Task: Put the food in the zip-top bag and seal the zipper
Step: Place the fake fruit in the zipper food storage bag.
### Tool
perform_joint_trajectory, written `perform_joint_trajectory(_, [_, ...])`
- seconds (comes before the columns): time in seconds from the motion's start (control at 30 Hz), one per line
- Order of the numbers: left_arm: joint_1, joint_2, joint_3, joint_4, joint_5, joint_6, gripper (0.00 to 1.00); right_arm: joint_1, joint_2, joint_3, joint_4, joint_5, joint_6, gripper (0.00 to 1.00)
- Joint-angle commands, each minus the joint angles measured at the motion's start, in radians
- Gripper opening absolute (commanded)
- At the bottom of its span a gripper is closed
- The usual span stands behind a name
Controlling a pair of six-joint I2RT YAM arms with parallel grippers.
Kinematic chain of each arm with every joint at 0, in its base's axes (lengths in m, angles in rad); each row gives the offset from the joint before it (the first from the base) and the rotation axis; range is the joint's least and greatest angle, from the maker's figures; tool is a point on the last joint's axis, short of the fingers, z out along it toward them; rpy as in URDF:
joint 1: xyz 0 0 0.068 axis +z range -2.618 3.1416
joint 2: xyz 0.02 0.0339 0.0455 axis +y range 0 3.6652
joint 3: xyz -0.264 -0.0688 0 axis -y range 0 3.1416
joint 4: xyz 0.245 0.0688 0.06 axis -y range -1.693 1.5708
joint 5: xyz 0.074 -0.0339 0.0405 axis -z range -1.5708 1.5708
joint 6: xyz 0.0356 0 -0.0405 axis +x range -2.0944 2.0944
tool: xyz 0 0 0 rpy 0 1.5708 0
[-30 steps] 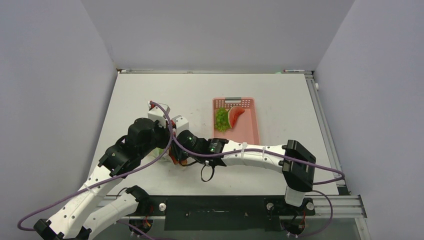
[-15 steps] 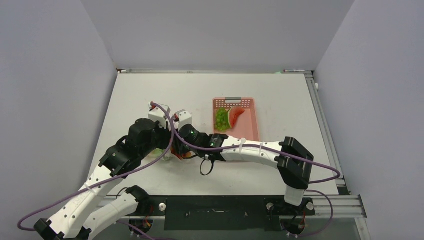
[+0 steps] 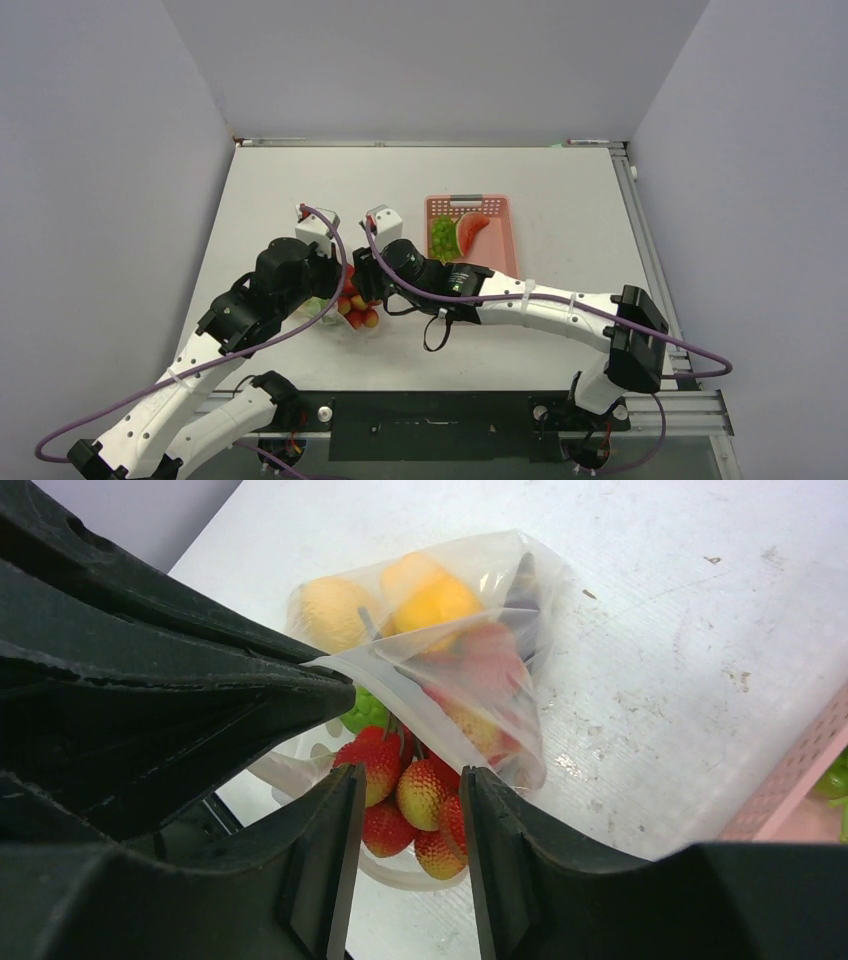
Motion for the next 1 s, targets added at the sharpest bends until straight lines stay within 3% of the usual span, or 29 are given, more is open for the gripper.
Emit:
perform_joint_trajectory(0.0, [0.006,-0.013,0.02,0.058,0.002,-0.006,0.0,0.001,-0.031,-0.011,-0.009,0.046,-0.024,0.41])
perform_joint_trajectory(0.67, [0.01,-0.004,0.02,0.06,0.007,-0.006,0.0,0.021,0.1,0.061,-0.075,0.17,-0.045,0.44])
perform_joint_trajectory(0.97, [0.011,-0.006,0.021,0.062,0.011,-0.005,0.0,0.031,0.097,0.054,-0.114,0.271,-0.059,0.39])
